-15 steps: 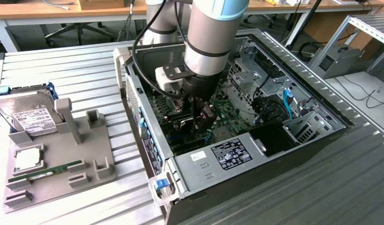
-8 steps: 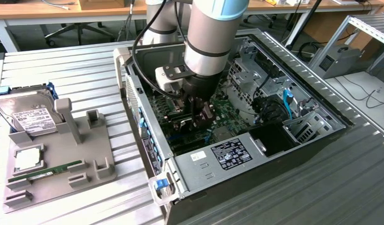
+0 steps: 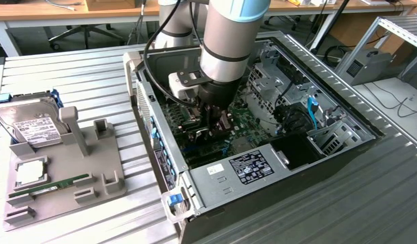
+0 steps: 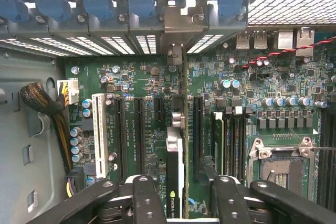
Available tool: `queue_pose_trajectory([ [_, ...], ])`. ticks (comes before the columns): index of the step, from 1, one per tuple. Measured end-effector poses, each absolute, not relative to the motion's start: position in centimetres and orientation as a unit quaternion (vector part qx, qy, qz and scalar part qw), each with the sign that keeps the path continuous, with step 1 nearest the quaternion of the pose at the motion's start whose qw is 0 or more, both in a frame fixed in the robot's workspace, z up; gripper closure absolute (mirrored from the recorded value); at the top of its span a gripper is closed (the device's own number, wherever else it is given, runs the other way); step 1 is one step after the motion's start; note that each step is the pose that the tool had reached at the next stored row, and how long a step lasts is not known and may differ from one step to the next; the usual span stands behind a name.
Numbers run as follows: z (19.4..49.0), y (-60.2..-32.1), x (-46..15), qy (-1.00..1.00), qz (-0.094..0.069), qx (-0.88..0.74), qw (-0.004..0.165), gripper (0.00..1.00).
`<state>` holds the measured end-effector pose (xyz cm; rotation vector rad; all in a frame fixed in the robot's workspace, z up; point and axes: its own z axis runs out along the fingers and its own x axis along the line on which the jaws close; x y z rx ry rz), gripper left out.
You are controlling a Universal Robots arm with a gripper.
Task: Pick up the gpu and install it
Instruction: 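Insert the gpu into the slot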
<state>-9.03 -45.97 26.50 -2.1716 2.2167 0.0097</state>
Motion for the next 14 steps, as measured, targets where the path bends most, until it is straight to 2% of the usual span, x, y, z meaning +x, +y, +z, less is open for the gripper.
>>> queue_pose_trajectory([
  [4, 26.50, -45.97, -9.03, 0.714, 0.003, -0.700, 0.019, 0.58],
  [5, 26.50, -45.97, -9.03, 0.714, 0.003, -0.700, 0.019, 0.65],
  [11, 26.50, -45.97, -9.03, 0.714, 0.003, -0.700, 0.019, 0.65],
  [12, 26.50, -45.97, -9.03, 0.714, 0.003, -0.700, 0.019, 0.73],
  [14, 26.50, -45.97, -9.02, 0.714, 0.003, -0.700, 0.019, 0.74],
])
